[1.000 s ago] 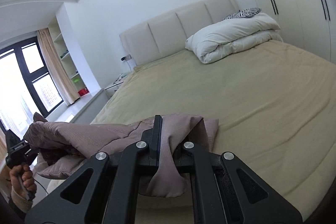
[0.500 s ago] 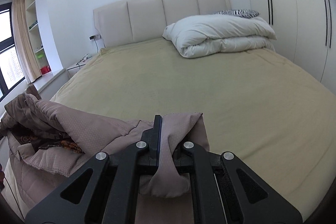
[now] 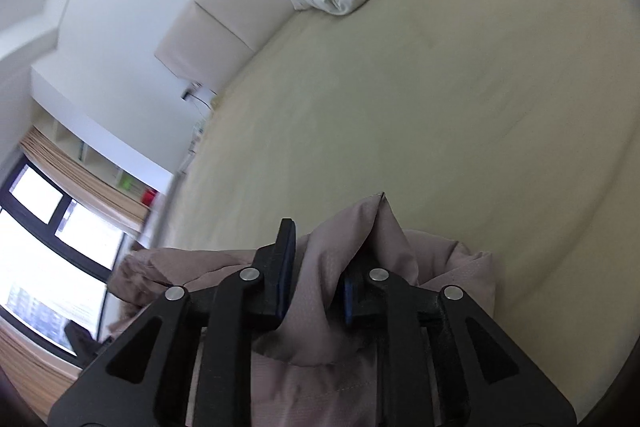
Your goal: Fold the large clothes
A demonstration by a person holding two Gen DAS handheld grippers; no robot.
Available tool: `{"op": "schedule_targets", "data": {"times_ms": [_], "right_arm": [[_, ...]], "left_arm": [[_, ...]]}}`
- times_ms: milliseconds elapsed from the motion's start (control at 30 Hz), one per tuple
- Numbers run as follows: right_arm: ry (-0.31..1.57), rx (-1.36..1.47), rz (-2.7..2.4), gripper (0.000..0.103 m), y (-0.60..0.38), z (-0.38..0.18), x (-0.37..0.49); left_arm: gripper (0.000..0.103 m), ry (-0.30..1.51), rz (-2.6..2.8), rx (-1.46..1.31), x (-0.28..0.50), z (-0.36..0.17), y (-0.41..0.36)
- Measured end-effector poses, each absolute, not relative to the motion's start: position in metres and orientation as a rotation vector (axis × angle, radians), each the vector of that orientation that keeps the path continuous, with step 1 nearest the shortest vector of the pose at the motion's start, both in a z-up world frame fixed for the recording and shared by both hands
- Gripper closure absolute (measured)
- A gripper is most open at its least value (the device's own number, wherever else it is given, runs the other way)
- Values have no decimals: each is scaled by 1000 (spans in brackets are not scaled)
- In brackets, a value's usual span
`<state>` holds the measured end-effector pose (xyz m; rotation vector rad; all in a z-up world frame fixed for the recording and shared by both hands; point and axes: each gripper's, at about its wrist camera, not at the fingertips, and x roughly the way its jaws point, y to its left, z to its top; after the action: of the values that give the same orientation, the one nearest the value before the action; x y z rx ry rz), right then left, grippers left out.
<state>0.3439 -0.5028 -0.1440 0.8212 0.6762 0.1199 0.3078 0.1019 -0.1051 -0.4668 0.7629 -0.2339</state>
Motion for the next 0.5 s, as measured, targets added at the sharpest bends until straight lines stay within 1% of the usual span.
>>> {"op": "schedule_targets", "data": {"times_ms": [33, 67, 100, 133, 200, 300, 367, 433, 467, 500], "right_arm": [[654, 835, 131, 60, -503, -139, 340], [636, 832, 125, 30, -502, -131, 337], [622, 809, 112, 22, -502, -121, 333], [615, 756, 103, 22, -497, -111, 332], [631, 615, 98, 22, -482, -92, 330], [670, 471, 143, 22, -441, -74, 337], [735, 356, 190, 23, -400, -70, 343], [780, 192, 196, 26, -352, -73, 352], [828, 133, 203, 35, -333, -80, 363], [872, 118, 217, 47, -318, -89, 366]], "left_arm": [[74, 745, -229, -463, 300, -97, 102], [69, 715, -217, -450, 292, -86, 101], [57, 667, -199, -440, 281, -75, 101], [45, 623, -182, -438, 272, -64, 104], [36, 548, -154, -451, 255, -45, 108], [36, 494, -171, -370, 244, -24, 90], [36, 516, -198, -239, 247, -22, 58], [36, 554, -226, -127, 256, -32, 26], [36, 600, -231, -71, 264, -44, 9], [37, 639, -240, -37, 272, -55, -3]]}}
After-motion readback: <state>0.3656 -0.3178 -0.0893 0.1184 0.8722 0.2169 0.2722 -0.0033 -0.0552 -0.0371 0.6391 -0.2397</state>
